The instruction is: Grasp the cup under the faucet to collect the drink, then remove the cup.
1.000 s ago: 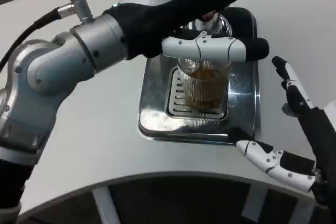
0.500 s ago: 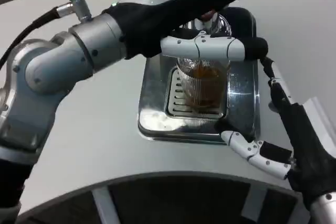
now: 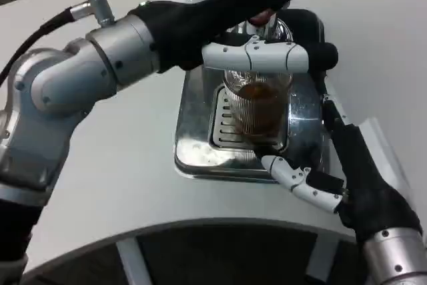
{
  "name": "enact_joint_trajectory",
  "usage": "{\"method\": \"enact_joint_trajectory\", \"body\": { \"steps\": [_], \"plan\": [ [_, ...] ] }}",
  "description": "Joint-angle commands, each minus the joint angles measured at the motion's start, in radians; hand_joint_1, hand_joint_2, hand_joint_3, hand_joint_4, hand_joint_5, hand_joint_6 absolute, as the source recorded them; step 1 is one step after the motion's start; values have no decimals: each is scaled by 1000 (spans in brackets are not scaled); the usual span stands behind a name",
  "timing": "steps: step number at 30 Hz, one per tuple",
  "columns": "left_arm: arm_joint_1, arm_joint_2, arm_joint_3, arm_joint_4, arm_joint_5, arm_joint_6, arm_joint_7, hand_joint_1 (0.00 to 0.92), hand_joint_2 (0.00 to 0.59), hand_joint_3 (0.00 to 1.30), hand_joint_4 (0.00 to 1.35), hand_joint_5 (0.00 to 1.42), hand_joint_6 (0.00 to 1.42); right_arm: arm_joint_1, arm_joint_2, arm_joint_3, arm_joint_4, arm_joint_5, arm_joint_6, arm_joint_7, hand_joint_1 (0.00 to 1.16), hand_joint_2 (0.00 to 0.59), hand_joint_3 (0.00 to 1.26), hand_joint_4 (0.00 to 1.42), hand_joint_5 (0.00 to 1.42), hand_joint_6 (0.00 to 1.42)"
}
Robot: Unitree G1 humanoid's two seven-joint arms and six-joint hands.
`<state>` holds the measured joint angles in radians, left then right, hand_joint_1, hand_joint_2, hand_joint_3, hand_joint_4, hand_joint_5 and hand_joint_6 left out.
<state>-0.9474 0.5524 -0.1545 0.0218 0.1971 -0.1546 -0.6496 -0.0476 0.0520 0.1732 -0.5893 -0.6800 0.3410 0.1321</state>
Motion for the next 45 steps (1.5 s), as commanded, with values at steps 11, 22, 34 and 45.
{"method": "enact_joint_trajectory", "body": {
  "steps": [11, 22, 34, 45],
  "plan": [
    [1, 12, 8, 12, -26, -17, -26, 0, 105, 89, 0, 12, 174, -87, 25, 34, 119, 28, 36, -99, 646, 274, 0, 0, 28, 129],
    [0, 21, 17, 12, -39, -13, -28, 0, 105, 95, 0, 20, 175, -128, 28, 52, 184, 49, 46, -160, 642, 277, 0, 0, 28, 119],
    [0, 32, 25, 18, -48, -15, -28, 0, 106, 96, 0, 23, 175, -175, 41, 73, 261, 70, 54, -218, 640, 279, 0, 0, 17, 97],
    [1, 44, 40, 31, -60, -17, -35, 0, 110, 96, 0, 24, 176, -213, 50, 90, 328, 98, 52, -275, 640, 279, 0, 0, 17, 97]
  ]
}}
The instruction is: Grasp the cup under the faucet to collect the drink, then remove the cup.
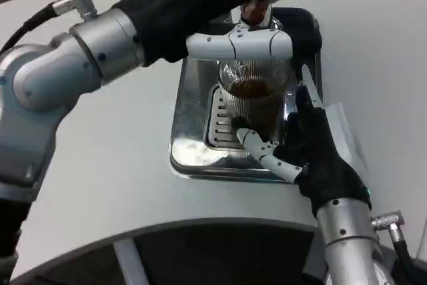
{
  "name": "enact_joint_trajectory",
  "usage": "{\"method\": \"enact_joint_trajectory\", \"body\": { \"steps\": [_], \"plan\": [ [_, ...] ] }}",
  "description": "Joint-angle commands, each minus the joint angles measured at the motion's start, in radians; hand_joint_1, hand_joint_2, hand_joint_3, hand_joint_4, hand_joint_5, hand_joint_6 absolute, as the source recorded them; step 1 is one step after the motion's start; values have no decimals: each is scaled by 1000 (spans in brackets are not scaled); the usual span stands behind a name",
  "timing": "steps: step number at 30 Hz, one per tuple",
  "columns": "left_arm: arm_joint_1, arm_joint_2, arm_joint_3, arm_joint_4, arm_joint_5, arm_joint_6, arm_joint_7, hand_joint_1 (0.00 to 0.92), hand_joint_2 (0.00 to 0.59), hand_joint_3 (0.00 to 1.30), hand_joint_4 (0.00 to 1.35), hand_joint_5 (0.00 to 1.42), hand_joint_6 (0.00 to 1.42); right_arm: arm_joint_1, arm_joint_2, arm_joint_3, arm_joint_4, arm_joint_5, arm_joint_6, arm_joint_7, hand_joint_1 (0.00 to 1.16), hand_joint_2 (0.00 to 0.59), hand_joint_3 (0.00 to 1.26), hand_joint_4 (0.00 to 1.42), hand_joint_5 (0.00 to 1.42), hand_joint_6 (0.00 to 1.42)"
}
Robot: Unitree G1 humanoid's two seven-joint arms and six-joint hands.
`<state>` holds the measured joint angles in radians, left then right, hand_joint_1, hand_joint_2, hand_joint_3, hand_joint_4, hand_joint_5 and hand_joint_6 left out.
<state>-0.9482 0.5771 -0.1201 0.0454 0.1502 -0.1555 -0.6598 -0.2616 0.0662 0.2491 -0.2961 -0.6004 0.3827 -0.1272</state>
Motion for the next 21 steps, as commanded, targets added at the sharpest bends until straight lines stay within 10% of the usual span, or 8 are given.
{"method": "enact_joint_trajectory", "body": {
  "steps": [1, 21],
  "plan": [
    [0, 21, 7, 9, -15, -16, -25, 0, 111, 96, 0, 24, 176, -6, 37, 14, 44, 20, 10, -20, 640, 279, 0, 0, 17, 97],
    [-5, 35, 21, 30, -29, -34, -41, 0, 116, 96, 0, 25, 176, -76, 54, 31, 145, 55, 14, -78, 643, 275, 0, 0, 11, 82]
  ]
}}
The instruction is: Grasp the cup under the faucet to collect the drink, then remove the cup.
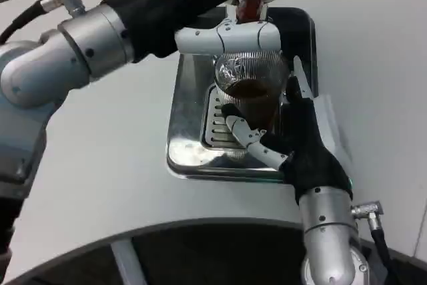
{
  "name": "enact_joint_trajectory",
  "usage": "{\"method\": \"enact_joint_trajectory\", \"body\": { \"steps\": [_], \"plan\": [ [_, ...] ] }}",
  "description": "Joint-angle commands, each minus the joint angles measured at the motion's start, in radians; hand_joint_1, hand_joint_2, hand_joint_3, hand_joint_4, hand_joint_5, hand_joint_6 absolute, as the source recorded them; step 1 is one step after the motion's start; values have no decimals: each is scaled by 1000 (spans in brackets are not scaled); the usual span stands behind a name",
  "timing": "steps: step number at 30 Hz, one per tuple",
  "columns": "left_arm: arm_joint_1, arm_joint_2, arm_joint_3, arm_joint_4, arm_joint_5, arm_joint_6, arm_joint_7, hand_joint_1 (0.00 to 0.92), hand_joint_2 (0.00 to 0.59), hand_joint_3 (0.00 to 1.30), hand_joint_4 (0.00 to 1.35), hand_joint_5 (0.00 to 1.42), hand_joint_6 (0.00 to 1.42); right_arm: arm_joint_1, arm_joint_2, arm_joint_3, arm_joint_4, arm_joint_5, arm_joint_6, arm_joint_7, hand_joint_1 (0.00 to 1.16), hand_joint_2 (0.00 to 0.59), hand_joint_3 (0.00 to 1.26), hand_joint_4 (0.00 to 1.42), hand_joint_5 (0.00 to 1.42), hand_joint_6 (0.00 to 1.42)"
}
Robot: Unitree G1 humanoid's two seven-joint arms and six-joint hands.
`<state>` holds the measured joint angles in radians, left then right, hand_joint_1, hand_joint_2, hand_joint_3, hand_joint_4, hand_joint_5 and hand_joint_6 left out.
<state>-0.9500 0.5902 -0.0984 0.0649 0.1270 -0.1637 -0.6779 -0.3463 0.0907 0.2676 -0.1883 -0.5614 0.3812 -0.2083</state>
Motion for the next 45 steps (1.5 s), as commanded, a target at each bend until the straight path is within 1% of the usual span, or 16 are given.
{"method": "enact_joint_trajectory", "body": {
  "steps": [1, 16, 23, 25, 27, 30, 34, 37, 40, 45],
  "plan": [
    [-4, 22, 0, 13, -6, -28, -24, 0, 116, 96, 0, 25, 176, 4, 30, 14, 41, 17, 15, 2, 644, 274, 0, 0, 10, 82],
    [-22, 25, -10, 51, 1, -70, -39, 0, 123, 107, 0, 25, 176, -52, 46, 5, 116, 33, 18, -19, 661, 275, 0, 0, 4, 80],
    [-29, 23, -14, 67, 9, -81, -37, 0, 124, 107, 0, 25, 176, -61, 55, 8, 136, 31, 25, -38, 664, 275, 0, 0, 3, 80],
    [-28, 21, -12, 65, 12, -85, -31, 0, 124, 109, 0, 25, 176, -63, 59, 11, 138, 27, 28, -48, 664, 275, 0, 0, 7, 80],
    [-28, 20, -11, 64, 12, -86, -29, 0, 124, 112, 0, 25, 176, -65, 64, 12, 140, 24, 31, -59, 670, 269, 0, 0, 49, 89],
    [-31, 21, -10, 63, 12, -85, -30, 0, 124, 115, 0, 30, 176, -69, 72, 11, 149, 29, 33, -75, 696, 255, 0, 13, 100, 133],
    [-29, 24, -6, 61, 14, -80, -27, 0, 125, 117, 0, 34, 177, -77, 81, 16, 164, 34, 31, -96, 706, 254, 0, 59, 165, 186],
    [-25, 25, -1, 55, 11, -76, -25, 0, 133, 121, 0, 37, 185, -86, 90, 15, 183, 43, 22, -113, 716, 244, 0, 92, 217, 258],
    [-21, 27, 0, 50, 10, -76, -27, 0, 134, 134, 6, 46, 188, -97, 92, 16, 200, 53, 11, -123, 719, 244, 13, 129, 239, 310],
    [-15, 32, 3, 47, 8, -73, -26, 0, 140, 143, 13, 49, 193, -114, 91, 22, 224, 63, 6, -133, 720, 244, 28, 135, 248, 324]
  ]
}}
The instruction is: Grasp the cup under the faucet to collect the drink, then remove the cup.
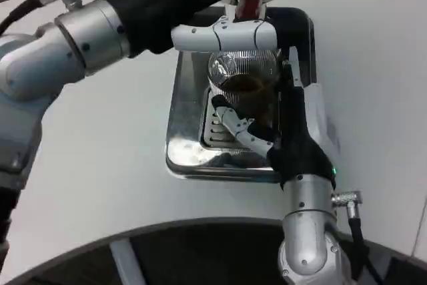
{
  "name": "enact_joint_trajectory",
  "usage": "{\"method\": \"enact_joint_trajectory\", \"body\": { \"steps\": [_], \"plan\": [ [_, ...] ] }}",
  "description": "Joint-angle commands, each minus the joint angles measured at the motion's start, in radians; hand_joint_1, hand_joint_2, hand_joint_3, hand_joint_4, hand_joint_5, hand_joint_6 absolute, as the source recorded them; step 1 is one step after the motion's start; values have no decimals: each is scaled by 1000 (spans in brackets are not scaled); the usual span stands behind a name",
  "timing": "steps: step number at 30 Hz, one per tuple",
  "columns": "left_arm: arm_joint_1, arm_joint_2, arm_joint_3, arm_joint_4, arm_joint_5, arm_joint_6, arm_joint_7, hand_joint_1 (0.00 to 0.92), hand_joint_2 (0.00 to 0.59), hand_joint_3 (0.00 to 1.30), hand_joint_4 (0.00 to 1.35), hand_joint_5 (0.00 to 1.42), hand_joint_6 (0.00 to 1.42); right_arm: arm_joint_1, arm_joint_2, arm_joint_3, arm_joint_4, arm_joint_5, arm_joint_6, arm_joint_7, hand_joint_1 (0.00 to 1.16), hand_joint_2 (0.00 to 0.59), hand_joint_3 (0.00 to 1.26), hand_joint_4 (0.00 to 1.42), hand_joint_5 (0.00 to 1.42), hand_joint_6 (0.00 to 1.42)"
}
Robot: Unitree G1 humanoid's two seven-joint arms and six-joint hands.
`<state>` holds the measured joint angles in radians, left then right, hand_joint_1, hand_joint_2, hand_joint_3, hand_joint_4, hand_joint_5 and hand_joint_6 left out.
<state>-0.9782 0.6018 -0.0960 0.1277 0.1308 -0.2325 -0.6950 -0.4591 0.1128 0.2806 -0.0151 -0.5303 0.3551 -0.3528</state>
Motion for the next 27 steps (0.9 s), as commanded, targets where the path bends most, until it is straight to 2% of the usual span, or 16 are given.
{"method": "enact_joint_trajectory", "body": {
  "steps": [1, 6, 14, 23, 27],
  "plan": [
    [16, 22, 2, -17, 4, -3, -8, 0, 140, 145, 15, 50, 194, -4, 68, 11, 57, 34, 32, 11, 720, 244, 34, 135, 245, 327],
    [28, 28, 8, -35, -1, 1, -8, 0, 141, 155, 19, 60, 200, -8, 73, 17, 74, 40, 27, -2, 720, 244, 81, 135, 251, 366],
    [51, 38, 24, -75, -11, 16, -6, 0, 143, 164, 28, 70, 209, -10, 84, 30, 87, 33, 24, -41, 720, 244, 172, 216, 304, 458],
    [69, 28, 73, -110, -41, 20, 23, 0, 130, 167, 39, 79, 222, 2, 90, 44, 91, 31, 22, -94, 732, 252, 276, 338, 449, 706],
    [78, 25, 95, -121, -59, 18, 45, 0, 130, 169, 60, 115, 241, 7, 91, 47, 87, 33, 14, -124, 734, 256, 326, 378, 496, 769]
  ]
}}
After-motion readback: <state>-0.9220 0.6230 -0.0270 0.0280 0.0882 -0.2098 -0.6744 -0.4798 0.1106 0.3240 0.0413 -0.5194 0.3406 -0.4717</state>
